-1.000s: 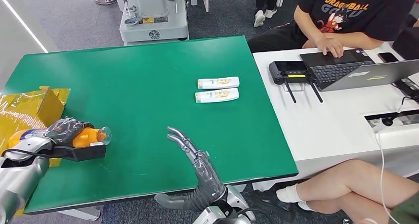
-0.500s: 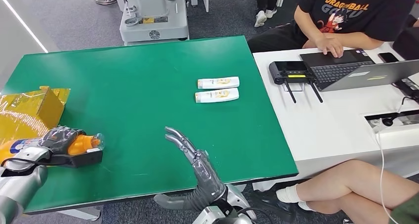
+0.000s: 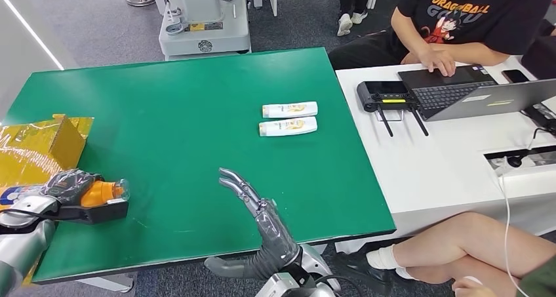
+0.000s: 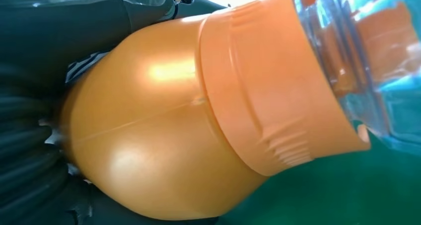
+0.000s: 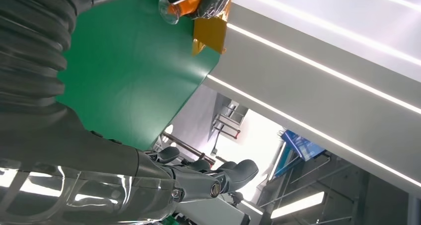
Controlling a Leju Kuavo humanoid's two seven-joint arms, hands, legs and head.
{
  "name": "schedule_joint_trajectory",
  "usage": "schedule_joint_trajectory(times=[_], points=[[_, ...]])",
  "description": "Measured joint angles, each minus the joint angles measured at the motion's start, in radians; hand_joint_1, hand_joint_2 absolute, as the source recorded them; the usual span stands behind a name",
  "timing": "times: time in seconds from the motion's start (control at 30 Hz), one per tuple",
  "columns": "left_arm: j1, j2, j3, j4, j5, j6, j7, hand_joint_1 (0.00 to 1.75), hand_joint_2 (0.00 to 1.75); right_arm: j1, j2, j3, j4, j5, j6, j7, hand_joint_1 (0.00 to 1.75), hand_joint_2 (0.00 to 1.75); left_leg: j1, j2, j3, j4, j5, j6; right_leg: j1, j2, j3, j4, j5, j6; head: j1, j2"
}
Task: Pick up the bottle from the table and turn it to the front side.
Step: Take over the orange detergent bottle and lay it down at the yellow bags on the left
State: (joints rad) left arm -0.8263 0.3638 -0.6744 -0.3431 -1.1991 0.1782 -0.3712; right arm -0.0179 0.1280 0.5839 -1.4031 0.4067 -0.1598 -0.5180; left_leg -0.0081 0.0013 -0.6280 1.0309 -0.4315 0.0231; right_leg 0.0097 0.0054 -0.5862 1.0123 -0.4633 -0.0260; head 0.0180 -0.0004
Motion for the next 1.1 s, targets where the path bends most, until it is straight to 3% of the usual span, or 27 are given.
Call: schedule_joint_trajectory(times=[0.2,0.6,1.1], points=[[-0.021,-0.032,0.001,0.004,0.010,-0.023,-0.007,1.75,1.75,0.000,0.001,0.000,0.001,0.000,0.001,0.000,0.00,1.75,0.000,0.000,0.000,0.000,0.000,0.000,0.000,0.000,0.000,0.000,0.000,0.000,0.000,0.000],[-0.018,-0.139,0.064,0.005,0.104,-0.045,-0.078,1.75,1.75,0.000,0.003,-0.001,0.005,0.000,0.007,-0.001,0.00,1.75,0.000,0.000,0.000,0.000,0.000,0.000,0.000,0.000,0.000,0.000,0.000,0.000,0.000,0.000],[0.011,-0.143,0.091,0.009,0.027,0.034,-0.047,1.75,1.75,0.001,0.003,-0.002,0.005,-0.001,-0.009,-0.001,0.00,1.75,0.000,0.000,0.000,0.000,0.000,0.000,0.000,0.000,0.000,0.000,0.000,0.000,0.000,0.000]])
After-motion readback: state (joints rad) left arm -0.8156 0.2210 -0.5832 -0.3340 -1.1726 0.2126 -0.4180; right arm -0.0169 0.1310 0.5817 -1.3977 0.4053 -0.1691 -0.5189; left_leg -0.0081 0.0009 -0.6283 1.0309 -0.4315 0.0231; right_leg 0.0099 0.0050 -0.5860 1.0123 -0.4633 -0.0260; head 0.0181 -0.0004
